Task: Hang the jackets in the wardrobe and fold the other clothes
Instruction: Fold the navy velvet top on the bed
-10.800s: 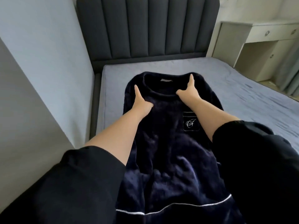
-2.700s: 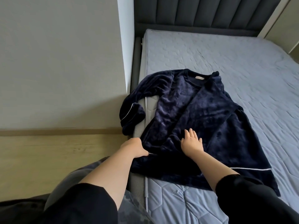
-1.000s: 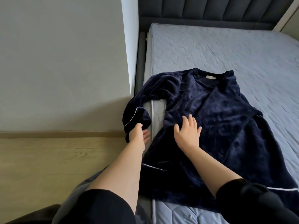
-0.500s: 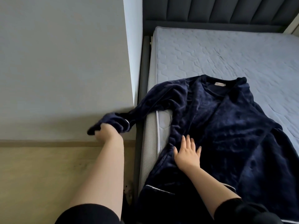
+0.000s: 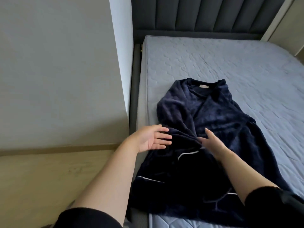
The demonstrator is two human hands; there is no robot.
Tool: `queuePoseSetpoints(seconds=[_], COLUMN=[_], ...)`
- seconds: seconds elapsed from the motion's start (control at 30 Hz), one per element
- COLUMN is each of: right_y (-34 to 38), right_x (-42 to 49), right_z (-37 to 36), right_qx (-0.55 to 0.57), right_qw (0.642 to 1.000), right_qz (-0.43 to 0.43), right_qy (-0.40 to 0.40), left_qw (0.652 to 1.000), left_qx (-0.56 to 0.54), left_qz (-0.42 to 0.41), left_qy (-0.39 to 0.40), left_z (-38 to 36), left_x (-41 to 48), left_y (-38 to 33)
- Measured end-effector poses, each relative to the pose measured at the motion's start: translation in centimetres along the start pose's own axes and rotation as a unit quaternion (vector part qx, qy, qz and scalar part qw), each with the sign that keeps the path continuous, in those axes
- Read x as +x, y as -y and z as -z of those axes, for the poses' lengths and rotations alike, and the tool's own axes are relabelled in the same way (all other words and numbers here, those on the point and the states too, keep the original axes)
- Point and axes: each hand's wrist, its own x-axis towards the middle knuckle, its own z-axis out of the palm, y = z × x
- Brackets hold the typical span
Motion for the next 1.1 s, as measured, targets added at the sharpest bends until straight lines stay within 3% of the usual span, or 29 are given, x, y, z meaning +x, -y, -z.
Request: queuePoseSetpoints(seconds=[0.07,0.1,0.2,0.3,0.33,0.37,0.4,0.43,0.47,0.5,0.57,0.6,0.63,0.73,0.77,0.87,0.97,1.03,1.1], right_y=[-0.3,-0.4,0.2,2.2,2.7,3.2,3.5,3.5,3.2,2.8,2.2,2.0,1.8,1.0,0.6,-0.7,-0.4,0.6,1.4], right_x=[-0.2,-0.3,-0.6,-1.8,-2.2,-2.8,-3.4,-3.7,-4.1,-4.6,-5.4,-6.1,-6.5,-6.9,-7.1,-8.0,-8.7,-9.3,-9.7], right_z=[0.7,0.4,-1.4,-2.0,-2.1,-2.2,-2.1,-1.9,-1.9,-1.8,-1.1,-0.9,-0.3,2.5,3.3,4.8,5.3,5.7,6.5], right_qx=[-0.045,-0.061,-0.140,-0.083,-0.131,-0.261,-0.454,-0.607,-0.671,-0.674,-0.534,-0.459,-0.431,-0.494,-0.493,-0.409,-0.334,-0.233,-0.201], right_qw=[0.995,0.994,0.982,0.993,0.985,0.952,0.862,0.740,0.667,0.669,0.818,0.871,0.886,0.840,0.843,0.901,0.934,0.956,0.935], right_qz=[-0.039,-0.034,0.006,0.029,0.043,0.060,0.066,0.082,0.099,0.118,0.121,0.111,0.110,0.097,0.063,-0.045,-0.019,0.035,0.066], right_qy=[-0.083,-0.087,-0.130,-0.079,-0.101,-0.151,-0.214,-0.278,-0.307,-0.289,-0.178,-0.138,-0.132,-0.205,-0.206,-0.137,-0.124,-0.177,-0.284], left_qw=[0.994,0.992,0.988,0.985,0.984,0.983,0.982,0.983,0.984,0.985,0.988,0.989,0.991,0.990,0.989,0.991,0.984,0.978,0.975], left_qx=[-0.024,-0.028,-0.073,-0.125,-0.138,-0.148,-0.153,-0.153,-0.154,-0.151,-0.137,-0.125,-0.096,0.032,0.044,-0.011,-0.121,-0.157,-0.172], left_qz=[0.029,0.044,0.073,0.062,0.057,0.052,0.045,0.041,0.041,0.043,0.045,0.048,0.051,0.070,0.079,0.096,0.094,0.104,0.115], left_qy=[-0.099,-0.116,-0.112,-0.103,-0.099,-0.098,-0.098,-0.093,-0.084,-0.072,-0.055,-0.059,-0.075,-0.120,-0.115,-0.090,-0.086,-0.087,-0.083], left_z=[0.1,0.0,-0.6,-1.8,-2.3,-2.8,-3.3,-4.0,-4.8,-5.6,-7.5,-8.4,-9.0,-9.6,-9.6,-9.5,-9.2,-9.5,-10.2], left_x=[1.2,1.6,2.1,2.7,3.0,3.3,3.7,4.0,4.4,4.7,5.4,5.7,5.9,6.4,6.3,6.0,6.3,6.3,6.2], left_y=[2.1,2.8,3.8,4.0,4.1,4.2,4.4,4.4,4.4,4.5,4.4,4.5,4.8,6.3,6.7,6.9,7.3,7.5,7.8])
